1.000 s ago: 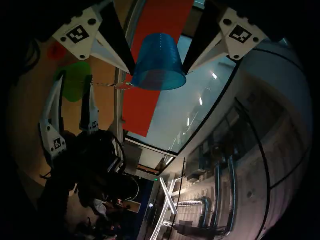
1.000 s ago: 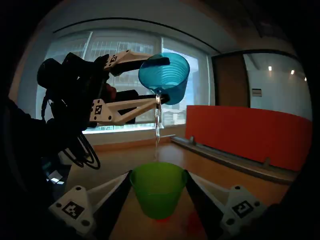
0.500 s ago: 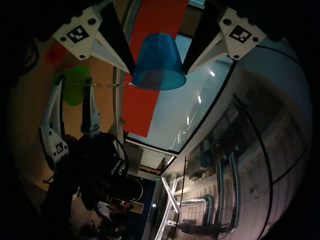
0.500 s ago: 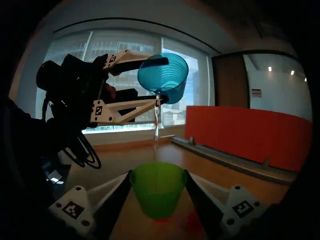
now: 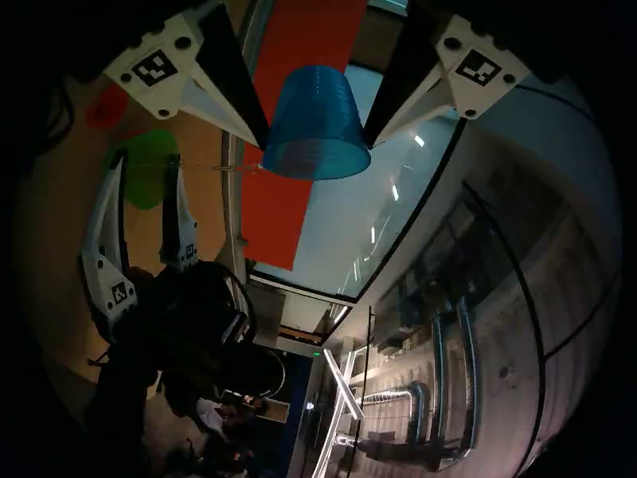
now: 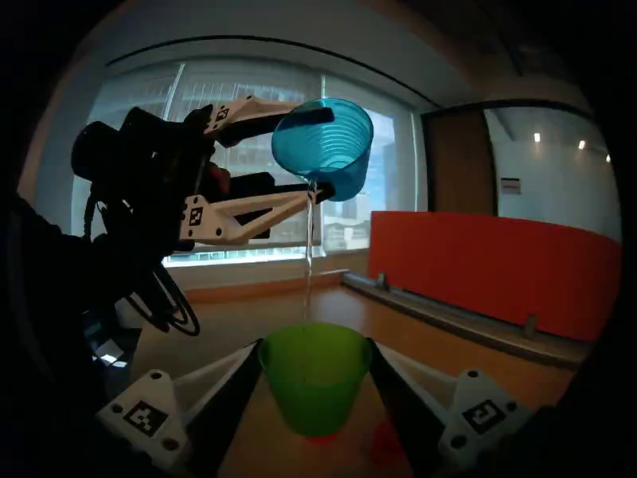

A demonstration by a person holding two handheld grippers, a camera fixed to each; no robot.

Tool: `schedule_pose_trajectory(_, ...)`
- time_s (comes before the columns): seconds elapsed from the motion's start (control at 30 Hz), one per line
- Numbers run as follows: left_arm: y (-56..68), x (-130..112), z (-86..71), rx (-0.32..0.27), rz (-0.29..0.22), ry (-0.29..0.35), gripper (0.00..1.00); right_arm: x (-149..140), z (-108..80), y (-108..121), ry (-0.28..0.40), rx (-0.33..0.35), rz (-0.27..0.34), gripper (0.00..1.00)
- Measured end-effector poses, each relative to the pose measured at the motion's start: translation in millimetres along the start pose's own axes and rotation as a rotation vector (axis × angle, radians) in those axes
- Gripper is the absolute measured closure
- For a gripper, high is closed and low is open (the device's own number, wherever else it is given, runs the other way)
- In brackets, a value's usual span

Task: Pour water

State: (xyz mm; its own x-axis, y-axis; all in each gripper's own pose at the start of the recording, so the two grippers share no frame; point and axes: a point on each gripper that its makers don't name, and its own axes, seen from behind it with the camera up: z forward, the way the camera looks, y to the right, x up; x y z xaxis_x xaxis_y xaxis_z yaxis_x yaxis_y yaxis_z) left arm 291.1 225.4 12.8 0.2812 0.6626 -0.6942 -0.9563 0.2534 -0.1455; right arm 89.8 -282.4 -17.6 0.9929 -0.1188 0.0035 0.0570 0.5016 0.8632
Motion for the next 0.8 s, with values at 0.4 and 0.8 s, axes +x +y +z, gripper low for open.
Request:
schedule_pose_trajectory(0.4, 0.5, 3.0, 3.1, -0.001, 0.029, 0.001, 0.15, 3.9, -0.5, 0.1, 0.006, -0.001, -0.003, 0.07)
schedule_pose_trajectory(0.8, -1.7, 6.4, 5.7, -0.006, 0.055, 0.009, 0.16, 4.2, -1.7, 1.2, 0.011, -0.002, -0.002, 0.07)
